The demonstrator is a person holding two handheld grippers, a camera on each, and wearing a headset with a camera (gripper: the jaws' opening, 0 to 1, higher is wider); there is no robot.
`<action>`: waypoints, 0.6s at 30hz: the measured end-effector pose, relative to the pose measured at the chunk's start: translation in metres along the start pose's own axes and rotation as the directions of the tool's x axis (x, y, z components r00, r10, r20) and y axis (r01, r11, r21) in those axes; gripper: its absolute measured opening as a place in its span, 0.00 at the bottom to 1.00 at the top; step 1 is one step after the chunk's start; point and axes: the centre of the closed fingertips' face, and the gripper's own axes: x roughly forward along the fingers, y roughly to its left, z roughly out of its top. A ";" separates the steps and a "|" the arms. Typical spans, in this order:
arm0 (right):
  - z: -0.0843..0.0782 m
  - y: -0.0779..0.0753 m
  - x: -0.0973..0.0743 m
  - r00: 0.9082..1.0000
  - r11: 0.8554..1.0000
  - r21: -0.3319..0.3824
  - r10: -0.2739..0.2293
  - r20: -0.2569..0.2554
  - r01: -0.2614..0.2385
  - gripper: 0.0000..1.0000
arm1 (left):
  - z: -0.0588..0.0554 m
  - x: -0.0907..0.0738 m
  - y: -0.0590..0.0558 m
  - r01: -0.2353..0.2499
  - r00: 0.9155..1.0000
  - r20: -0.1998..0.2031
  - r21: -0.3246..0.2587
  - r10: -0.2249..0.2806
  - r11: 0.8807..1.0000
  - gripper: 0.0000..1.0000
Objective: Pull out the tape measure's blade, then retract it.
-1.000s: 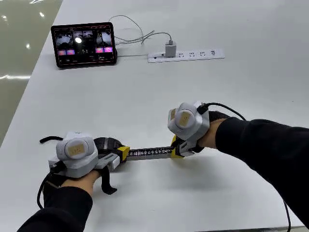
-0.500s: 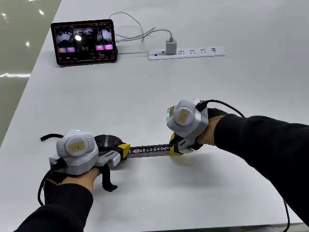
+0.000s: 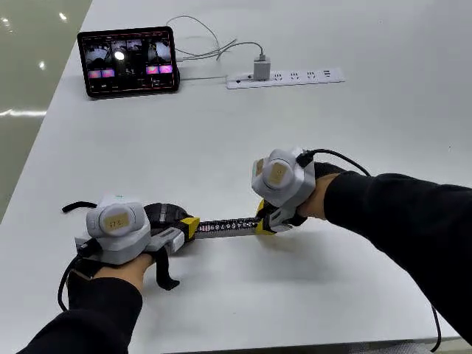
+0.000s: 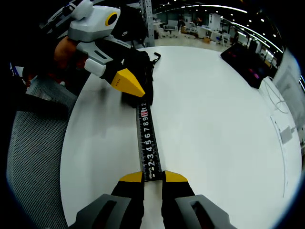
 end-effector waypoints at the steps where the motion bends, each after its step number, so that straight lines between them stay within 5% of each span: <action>1: 0.000 0.000 0.000 1.000 1.000 -0.002 0.000 0.000 0.000 0.09 | 0.000 0.000 0.000 0.000 1.000 0.000 0.000 0.000 1.000 0.59; 18: 0.006 0.001 0.003 1.000 1.000 0.012 -0.004 0.008 0.003 0.09 | 0.000 0.000 0.000 -0.001 1.000 0.000 0.001 0.001 1.000 0.59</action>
